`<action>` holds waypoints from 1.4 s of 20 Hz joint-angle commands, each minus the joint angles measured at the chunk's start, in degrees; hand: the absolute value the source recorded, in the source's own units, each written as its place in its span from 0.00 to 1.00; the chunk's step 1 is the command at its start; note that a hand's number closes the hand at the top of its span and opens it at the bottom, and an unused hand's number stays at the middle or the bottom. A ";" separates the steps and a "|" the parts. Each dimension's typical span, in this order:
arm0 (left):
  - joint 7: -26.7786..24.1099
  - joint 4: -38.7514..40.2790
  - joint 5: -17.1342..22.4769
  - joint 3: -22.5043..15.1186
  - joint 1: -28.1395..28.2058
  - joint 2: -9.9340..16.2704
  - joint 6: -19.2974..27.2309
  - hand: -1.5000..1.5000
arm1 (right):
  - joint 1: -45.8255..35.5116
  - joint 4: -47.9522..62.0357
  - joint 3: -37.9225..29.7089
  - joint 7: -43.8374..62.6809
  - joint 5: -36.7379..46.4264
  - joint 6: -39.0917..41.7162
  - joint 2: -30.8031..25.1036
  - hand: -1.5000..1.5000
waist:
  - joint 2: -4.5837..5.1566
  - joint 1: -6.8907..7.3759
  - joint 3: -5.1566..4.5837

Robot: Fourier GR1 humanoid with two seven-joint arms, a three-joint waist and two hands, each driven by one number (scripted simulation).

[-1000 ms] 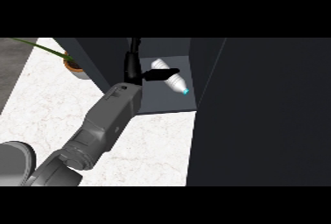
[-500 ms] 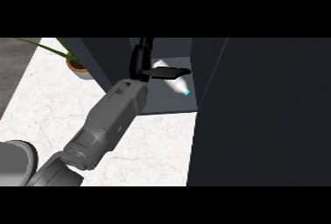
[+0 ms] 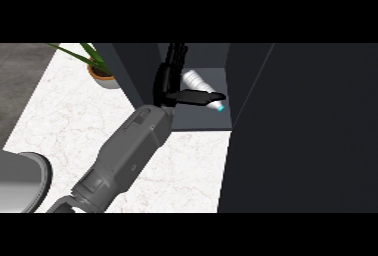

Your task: Pick up the bottled water, place it into the cabinet and close the cabinet

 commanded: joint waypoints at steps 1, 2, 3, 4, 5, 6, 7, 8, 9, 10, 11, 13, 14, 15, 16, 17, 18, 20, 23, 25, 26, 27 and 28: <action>3.82 -12.38 -1.13 -3.54 9.35 0.38 0.56 1.00 | 0.55 -4.76 -1.46 3.59 -0.68 -0.86 -0.11 0.00 | -0.43 2.12 0.01; 3.35 -13.48 -1.64 -4.02 10.41 0.01 1.37 1.00 | 1.63 -9.11 1.23 5.62 2.16 -1.14 -0.78 0.00 | -0.33 1.42 -0.03; 4.40 -17.48 -2.40 -4.58 12.79 0.59 2.68 1.00 | 0.73 -5.86 0.03 4.09 1.35 -0.08 -1.12 0.00 | -0.19 1.44 0.00; 5.68 -20.55 -2.82 -5.63 15.03 1.10 4.43 1.00 | 1.70 -6.69 -2.22 2.28 -1.08 0.92 -1.99 0.00 | -0.31 1.60 0.03; 5.93 -22.63 -2.55 -6.36 17.58 2.46 3.54 1.00 | 3.00 -8.82 -1.72 2.12 1.82 1.04 -3.40 0.00 | -0.64 1.82 0.02; 8.04 -27.21 -2.17 -6.41 19.45 3.44 4.35 1.00 | 1.39 -5.14 1.35 1.96 4.36 0.89 -2.49 0.00 | -0.47 1.95 0.00; 6.39 -27.87 -3.38 -7.63 22.05 2.26 5.75 1.00 | 0.55 -6.50 1.64 3.13 4.71 1.31 -3.34 0.00 | -0.32 1.66 -0.02; 8.17 -30.61 -3.53 -8.03 21.87 2.83 7.47 1.00 | -0.24 -7.78 0.89 6.40 3.80 2.59 -5.81 0.00 | -0.44 2.04 -0.04; 8.50 -31.30 -3.47 -7.99 23.50 5.25 5.35 1.00 | -0.96 -8.28 0.92 7.90 3.86 3.50 -7.24 1.00 | -0.31 1.88 -0.06; 7.80 -33.74 -4.27 -10.57 27.19 4.32 5.87 1.00 | -0.38 -8.72 2.00 6.89 4.60 4.63 -8.59 1.00 | -0.63 2.11 -0.07; 9.64 -38.18 -4.16 -11.04 30.07 7.38 5.39 1.00 | -1.94 -5.01 4.01 7.45 5.49 3.98 -7.35 1.00 | -0.51 2.61 -0.07; 7.84 -41.06 -5.42 -13.31 35.83 7.64 5.72 1.00 | -4.61 -3.41 4.79 8.88 5.60 5.01 -8.25 1.00 | -0.23 2.37 -0.07; 9.24 -42.64 -4.71 -11.14 34.81 9.59 5.18 1.00 | -5.45 -7.62 5.95 13.03 4.87 5.09 -8.70 1.00 | -0.05 1.71 -0.08; 7.71 -45.91 -5.79 -12.11 38.11 10.10 5.86 1.00 | -6.20 -6.56 6.31 14.36 2.31 5.50 -8.34 1.00 | 0.01 1.81 -0.06; 9.39 -51.17 -6.75 -13.13 40.76 11.84 8.45 1.00 | -5.01 -5.98 8.54 14.24 2.59 5.03 -7.58 1.00 | -0.17 1.99 -0.03; 9.17 -50.03 -7.11 -11.70 40.25 12.06 7.30 1.00 | -8.42 -6.61 6.50 17.61 -0.41 5.87 -7.33 1.00 | 0.19 1.43 -0.04; 9.86 -54.77 -7.24 -13.57 44.16 12.66 9.23 1.00 | -4.64 -8.03 12.11 16.18 2.73 5.15 -6.94 1.00 | -0.16 1.53 -0.03; 8.98 -56.46 -6.38 -11.94 46.80 15.90 5.02 1.00 | -10.44 -5.29 13.43 21.72 0.78 3.14 -2.56 1.00 | 0.20 1.67 -0.08; 11.67 -62.57 -5.02 -7.92 49.90 21.57 3.79 1.00 | -11.60 -3.18 18.79 19.71 6.25 2.57 -0.35 1.00 | 0.11 1.24 -0.05; 7.76 -65.38 -5.97 -9.51 56.91 22.53 2.69 1.00 | -13.99 -2.62 21.63 22.71 7.11 1.41 1.95 1.00 | 0.06 1.46 -0.07; 8.04 -64.75 -5.88 -8.55 56.39 22.06 2.75 1.00 | -16.85 -0.16 23.22 23.65 7.94 1.46 3.79 1.00 | 0.15 1.35 -0.08; 7.29 -65.49 -6.01 -7.70 57.27 22.86 2.43 1.00 | -17.86 0.51 25.50 25.79 9.60 -0.35 6.16 1.00 | 0.11 1.35 -0.10; 8.46 -67.70 -5.74 -8.21 58.57 22.86 3.26 1.00 | -18.38 0.52 27.34 25.56 10.69 -0.26 6.72 1.00 | 0.01 1.35 -0.10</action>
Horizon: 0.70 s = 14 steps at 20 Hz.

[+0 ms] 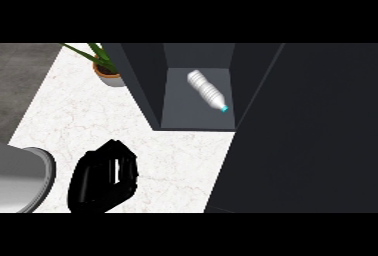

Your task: Pick up the bottled water, place it into the cabinet and close the cabinet

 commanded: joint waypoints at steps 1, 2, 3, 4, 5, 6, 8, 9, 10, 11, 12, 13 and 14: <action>-0.30 -6.75 -0.18 0.36 5.90 1.58 0.87 1.00 | -4.42 -2.63 11.87 8.99 6.70 -2.42 6.12 1.00 | -0.19 0.03 -0.08; -0.75 -6.14 3.32 4.26 6.83 4.88 -4.34 1.00 | -7.14 3.60 9.88 4.40 4.79 -1.73 8.47 1.00 | 0.08 0.38 -0.04; -2.23 -6.27 1.85 2.53 9.03 3.36 -2.86 1.00 | -8.04 2.62 11.92 5.95 5.03 -1.13 9.10 1.00 | 0.01 0.35 -0.04; -2.66 -4.90 2.25 4.48 7.64 3.86 -4.10 1.00 | -10.85 5.78 12.59 7.43 6.22 -1.95 12.47 1.00 | 0.12 0.20 -0.06; -2.72 -4.46 1.90 4.18 7.03 2.56 -3.28 1.00 | -10.84 8.54 15.68 5.62 7.70 -2.16 13.58 1.00 | 0.08 -0.03 -0.04; -3.13 -8.24 1.24 2.92 12.54 4.85 -3.85 1.00 | -13.88 8.62 14.00 8.28 7.14 -3.19 13.66 1.00 | 0.06 0.57 -0.03; -3.64 -6.72 3.21 5.93 11.38 4.29 -4.86 1.00 | -16.82 9.98 17.13 8.80 11.27 -2.85 13.70 1.00 | 0.03 0.04 -0.05; -2.68 -7.88 2.08 4.93 10.96 4.56 -3.84 1.00 | -22.73 13.64 13.55 7.16 11.42 -4.76 13.67 1.00 | 0.13 0.77 -0.09; -5.29 -4.12 1.88 5.61 11.49 4.64 -6.34 1.00 | -23.02 13.73 14.53 5.64 11.36 -7.52 13.63 1.00 | 0.20 0.51 -0.11; -2.71 -8.58 4.36 6.69 13.11 6.53 -6.84 1.00 | -25.21 13.76 13.90 6.95 11.66 -9.08 13.60 1.00 | 0.09 1.19 -0.12; -4.50 -9.61 4.22 7.54 16.56 8.38 -8.32 1.00 | -26.04 12.70 13.75 8.98 12.98 -8.75 13.57 1.00 | -0.05 1.36 -0.13; -3.84 -9.93 4.73 7.39 15.69 7.69 -8.18 1.00 | -27.60 17.44 12.04 5.83 11.99 -11.96 13.54 1.00 | 0.19 1.90 -0.13; -5.69 -8.79 4.80 8.29 16.72 7.56 -9.21 1.00 | -29.91 15.97 9.21 8.55 9.57 -11.98 13.51 1.00 | 0.31 1.78 -0.15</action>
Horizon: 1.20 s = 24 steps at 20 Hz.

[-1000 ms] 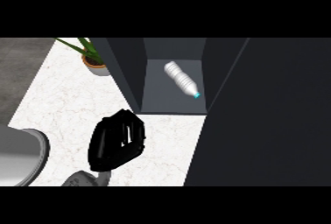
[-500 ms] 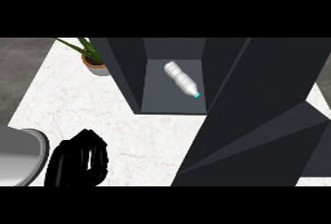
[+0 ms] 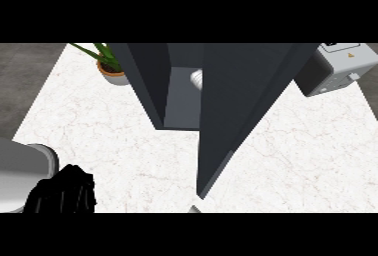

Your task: Pick up the bottled water, place it into the cabinet and close the cabinet

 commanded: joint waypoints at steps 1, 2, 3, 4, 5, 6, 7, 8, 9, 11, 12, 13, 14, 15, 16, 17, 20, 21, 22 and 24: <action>-0.44 -1.58 3.07 3.50 2.97 3.16 -4.31 1.00 | -11.88 9.25 -1.70 2.76 1.19 -5.36 9.91 1.00 | 0.15 0.83 -0.09; 0.21 -3.98 2.83 4.65 2.76 3.66 -2.84 1.00 | -12.79 11.70 -0.88 1.77 1.91 -6.52 9.90 1.00 | 0.11 0.82 -0.03; -0.92 0.58 4.26 6.22 1.79 4.57 -6.89 1.00 | -14.85 11.66 -3.21 3.16 0.28 -6.30 9.89 1.00 | 0.35 0.63 -0.11; -2.67 -1.01 3.64 5.99 5.25 4.28 -6.62 1.00 | -13.39 14.45 -3.50 1.16 0.37 -8.30 9.88 1.00 | 0.28 0.84 -0.01; -2.30 -1.75 3.59 5.04 5.77 3.43 -5.83 1.00 | -14.40 14.27 -2.70 1.56 0.71 -11.56 9.89 1.00 | 0.21 1.17 -0.05; -0.88 -2.96 4.98 7.21 5.60 5.57 -6.79 1.00 | -15.69 15.17 -6.34 1.19 -2.06 -10.77 9.89 1.00 | 0.45 1.39 0.01; -0.88 -0.55 4.14 6.51 2.76 4.13 -6.46 1.00 | -17.66 17.66 -6.94 2.31 -2.41 -11.13 9.89 1.00 | 0.59 0.69 -0.03; 0.25 -3.91 5.60 6.79 6.44 6.14 -7.79 1.00 | -18.36 19.11 -10.73 1.56 -5.77 -10.56 9.94 1.00 | 0.70 1.82 0.05; 0.23 -2.13 5.45 7.51 4.65 5.94 -8.11 1.00 | -20.93 21.41 -12.52 0.52 -8.31 -12.07 10.04 1.00 | 0.73 1.11 0.07; -1.90 -0.79 4.48 7.44 6.64 5.59 -9.54 1.00 | -24.99 26.89 -15.99 -0.74 -12.87 -13.24 10.19 1.00 | 0.75 1.15 0.08; -1.74 -2.54 4.75 8.25 7.68 6.57 -9.87 1.00 | -27.49 28.52 -19.75 0.14 -15.69 -12.38 10.24 1.00 | 0.72 1.36 0.11; -2.16 -1.38 6.10 9.52 7.88 6.80 -11.97 1.00 | -29.59 31.42 -20.23 -0.81 -18.65 -10.28 10.28 1.00 | 0.64 0.88 0.11; -2.74 2.69 6.87 10.48 6.18 6.44 -14.13 1.00 | -29.87 33.65 -20.89 -3.18 -20.76 -10.07 10.31 1.00 | 0.68 0.27 0.10; -2.41 -3.52 4.74 8.69 9.13 6.25 -10.98 1.00 | -30.18 37.24 -24.10 -4.45 -23.44 -8.38 10.34 1.00 | 0.73 1.07 0.18; -4.97 -1.32 4.28 9.31 11.41 6.15 -13.01 1.00 | -29.91 39.37 -25.99 -6.04 -25.00 -5.81 10.36 1.00 | 0.67 0.85 0.16; -5.00 -0.39 2.85 7.83 10.10 4.86 -12.27 1.00 | -30.38 42.50 -28.48 -7.41 -26.81 -2.43 10.37 1.00 | 0.77 0.39 0.17; -1.06 -3.94 7.05 12.66 10.23 7.71 -12.41 1.00 | -31.16 51.18 -33.36 -12.97 -29.37 3.83 8.95 1.00 | 0.70 0.05 0.21; -2.82 -1.41 6.96 12.95 11.12 8.02 -16.23 1.00 | -33.83 55.26 -33.13 -14.67 -28.63 3.29 10.39 1.00 | 0.59 0.03 0.16; -1.17 -0.75 6.43 12.59 8.37 6.57 -13.08 1.00 | -34.25 58.90 -34.71 -17.21 -29.06 6.76 9.66 1.00 | 0.74 -0.26 0.18; -5.04 0.16 4.10 11.55 12.65 5.51 -15.90 1.00 | -36.73 63.02 -38.21 -19.24 -29.41 9.26 7.96 1.00 | 0.59 -0.12 0.16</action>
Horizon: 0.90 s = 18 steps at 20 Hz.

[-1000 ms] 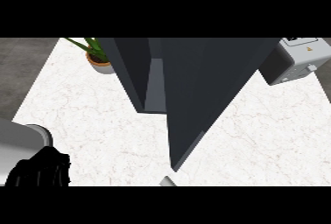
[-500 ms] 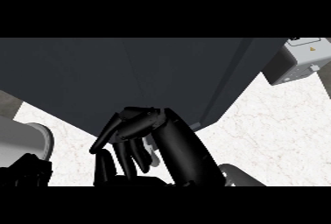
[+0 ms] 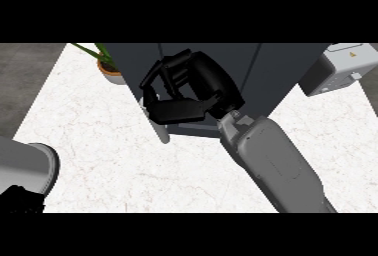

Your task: Pick up the bottled water, place it into the cabinet and close the cabinet

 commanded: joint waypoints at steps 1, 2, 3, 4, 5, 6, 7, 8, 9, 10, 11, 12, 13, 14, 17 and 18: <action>0.39 -0.63 -1.11 -0.48 0.66 -1.56 0.62 1.00 | -6.38 15.29 -6.28 -6.25 -1.16 5.47 -0.38 1.00 | 0.30 -0.08 0.03; 0.53 1.31 1.44 2.85 -0.18 0.67 -2.64 1.00 | -6.58 17.01 -7.36 -7.61 -1.27 5.63 -0.46 1.00 | 0.35 -0.06 0.01; -0.49 -1.27 -0.31 0.64 2.05 -0.76 -1.65 1.00 | -7.58 18.91 -8.43 -8.42 -1.35 6.46 -1.28 1.00 | 0.37 0.41 0.03; -0.27 -0.17 0.28 1.88 3.12 0.34 -2.70 1.00 | -6.07 18.02 -8.53 -9.44 -1.66 7.58 -2.27 1.00 | 0.31 0.17 0.03; 0.12 -1.09 -0.48 1.13 2.38 0.56 -2.54 1.00 | -5.91 18.65 -8.71 -9.42 -1.51 7.98 -3.62 1.00 | 0.42 0.17 0.04; 1.01 -1.80 -0.92 1.14 0.40 0.32 -0.88 1.00 | -6.64 19.15 -9.32 -9.88 -2.37 9.97 -5.11 1.00 | 0.58 -0.04 0.06; 2.00 0.51 1.10 1.61 -0.50 0.45 -2.36 1.00 | -8.63 20.33 -9.95 -9.22 -3.24 10.06 -4.26 1.00 | 0.72 -0.07 0.00; 1.75 -1.60 0.93 2.85 1.38 1.70 -2.32 1.00 | -6.61 20.91 -9.90 -10.92 -3.04 11.47 -5.85 1.00 | 0.70 0.53 0.06; 2.36 -1.42 1.10 2.47 -0.70 1.05 -1.70 1.00 | -7.75 21.70 -9.99 -12.15 -2.42 11.36 -5.75 1.00 | 0.89 0.27 0.04; 1.48 -0.84 -0.45 1.38 0.10 1.04 -2.50 1.00 | -6.48 22.54 -9.71 -12.79 -2.28 11.40 -5.78 1.00 | 0.98 0.42 0.01; 0.35 -0.43 -1.90 -0.24 -0.68 -0.77 -1.83 1.00 | -7.16 23.49 -9.39 -14.10 -1.85 12.04 -5.56 1.00 | 1.09 0.44 -0.02; 2.49 -1.84 0.11 1.57 -1.81 0.16 -0.67 1.00 | -5.94 23.34 -9.70 -14.24 -2.47 13.05 -6.64 1.00 | 1.12 -0.02 0.06; 1.53 -1.22 -0.08 1.72 -0.44 0.73 -2.44 1.00 | -7.99 24.49 -10.60 -14.64 -2.67 12.61 -6.09 1.00 | 1.07 0.96 -0.01; 2.84 -1.80 -0.24 0.70 -0.87 0.05 -0.98 1.00 | -8.66 24.34 -10.71 -13.98 -3.16 13.26 -6.32 1.00 | 0.96 0.41 0.03; 4.05 -2.24 0.88 2.61 -2.98 1.10 -0.72 1.00 | -8.65 25.44 -10.28 -15.18 -2.55 13.53 -6.20 1.00 | 1.02 0.13 0.04; 3.22 -1.61 0.56 2.04 -1.91 0.81 -1.78 1.00 | -8.29 26.25 -10.08 -15.69 -2.64 15.07 -6.85 1.00 | 1.00 0.44 0.00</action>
